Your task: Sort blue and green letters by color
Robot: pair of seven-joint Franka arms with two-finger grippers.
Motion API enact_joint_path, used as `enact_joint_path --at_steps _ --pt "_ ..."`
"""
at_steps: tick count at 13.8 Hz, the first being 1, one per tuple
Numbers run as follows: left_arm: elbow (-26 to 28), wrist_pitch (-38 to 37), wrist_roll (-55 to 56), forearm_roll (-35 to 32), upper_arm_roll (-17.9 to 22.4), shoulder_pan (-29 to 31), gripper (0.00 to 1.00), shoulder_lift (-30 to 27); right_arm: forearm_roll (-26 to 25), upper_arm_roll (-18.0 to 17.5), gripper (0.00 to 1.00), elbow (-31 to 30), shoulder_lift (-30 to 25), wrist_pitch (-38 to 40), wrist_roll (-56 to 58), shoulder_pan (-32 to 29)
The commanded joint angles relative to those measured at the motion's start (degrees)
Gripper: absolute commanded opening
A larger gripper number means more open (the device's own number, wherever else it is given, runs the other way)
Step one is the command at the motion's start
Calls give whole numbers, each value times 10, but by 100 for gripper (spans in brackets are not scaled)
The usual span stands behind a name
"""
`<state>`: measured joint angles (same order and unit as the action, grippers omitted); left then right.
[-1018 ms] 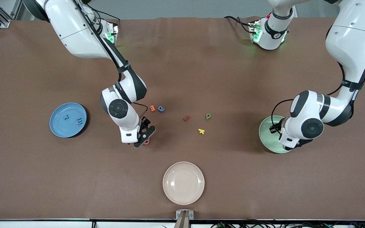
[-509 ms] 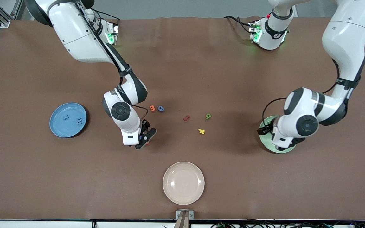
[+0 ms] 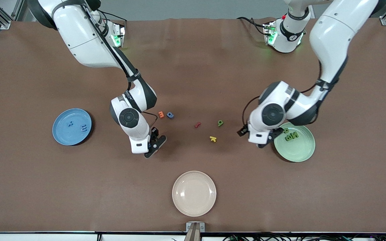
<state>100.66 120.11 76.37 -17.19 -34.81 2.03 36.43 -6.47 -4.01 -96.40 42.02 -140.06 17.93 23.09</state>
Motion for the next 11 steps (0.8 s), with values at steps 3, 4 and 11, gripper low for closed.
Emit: enact_joint_path --at_steps 3,4,11 --pt "-4 86 93 -2 6 -51 84 37 0 2 36 11 9 3 -25 4" --pt "-4 100 112 -5 7 -60 82 45 0 2 29 10 8 4 -25 4" --pt "-21 104 225 -41 56 -132 78 63 0 1 20 -44 -47 30 -17 -22"
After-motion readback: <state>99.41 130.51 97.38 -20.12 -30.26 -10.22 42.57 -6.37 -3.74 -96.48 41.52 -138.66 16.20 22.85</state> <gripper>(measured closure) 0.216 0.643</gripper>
